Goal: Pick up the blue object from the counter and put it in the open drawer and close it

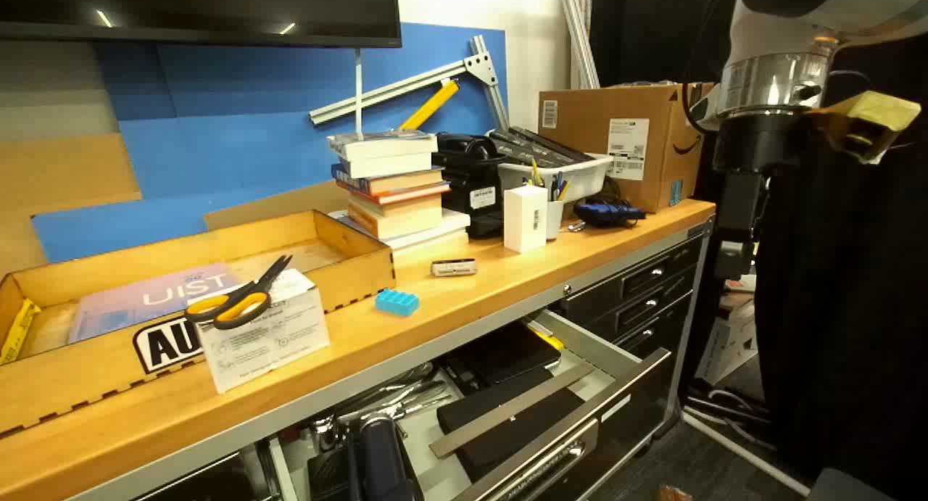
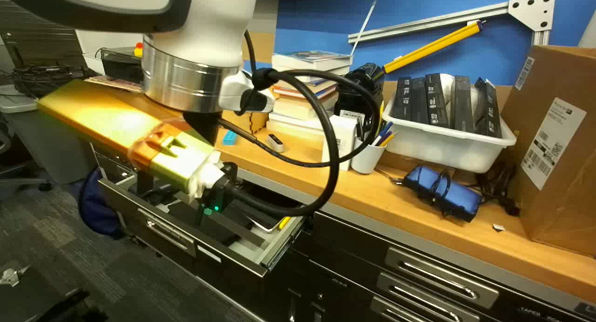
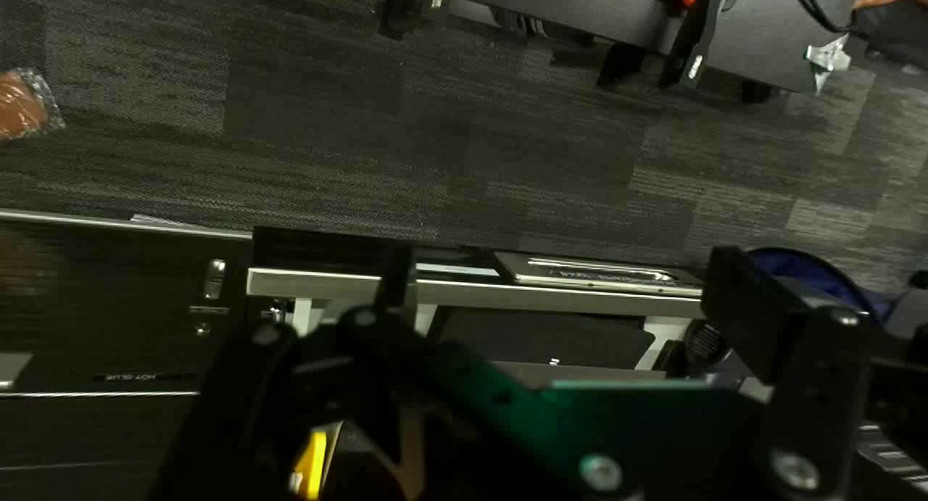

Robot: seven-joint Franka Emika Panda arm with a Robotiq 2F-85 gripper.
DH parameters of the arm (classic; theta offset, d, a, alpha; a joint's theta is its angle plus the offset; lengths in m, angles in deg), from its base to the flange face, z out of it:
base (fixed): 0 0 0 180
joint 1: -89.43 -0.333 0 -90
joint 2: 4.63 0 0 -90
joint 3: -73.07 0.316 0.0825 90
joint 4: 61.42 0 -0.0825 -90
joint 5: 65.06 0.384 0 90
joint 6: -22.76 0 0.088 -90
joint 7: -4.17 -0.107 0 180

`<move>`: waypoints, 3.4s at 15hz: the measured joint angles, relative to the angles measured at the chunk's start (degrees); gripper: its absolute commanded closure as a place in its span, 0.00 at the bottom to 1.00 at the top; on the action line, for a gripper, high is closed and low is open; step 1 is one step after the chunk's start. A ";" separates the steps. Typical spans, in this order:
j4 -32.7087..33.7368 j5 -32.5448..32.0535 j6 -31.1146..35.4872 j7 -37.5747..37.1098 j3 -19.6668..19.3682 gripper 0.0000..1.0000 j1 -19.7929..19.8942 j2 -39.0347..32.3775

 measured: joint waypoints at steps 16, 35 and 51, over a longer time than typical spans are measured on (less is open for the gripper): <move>1.76 3.43 21.48 -11.20 16.20 0.00 -5.23 -9.25; 28.09 -20.87 41.15 -46.84 27.72 0.00 -11.14 -45.03; 27.39 -20.08 34.55 -45.12 24.55 0.81 -13.57 -43.69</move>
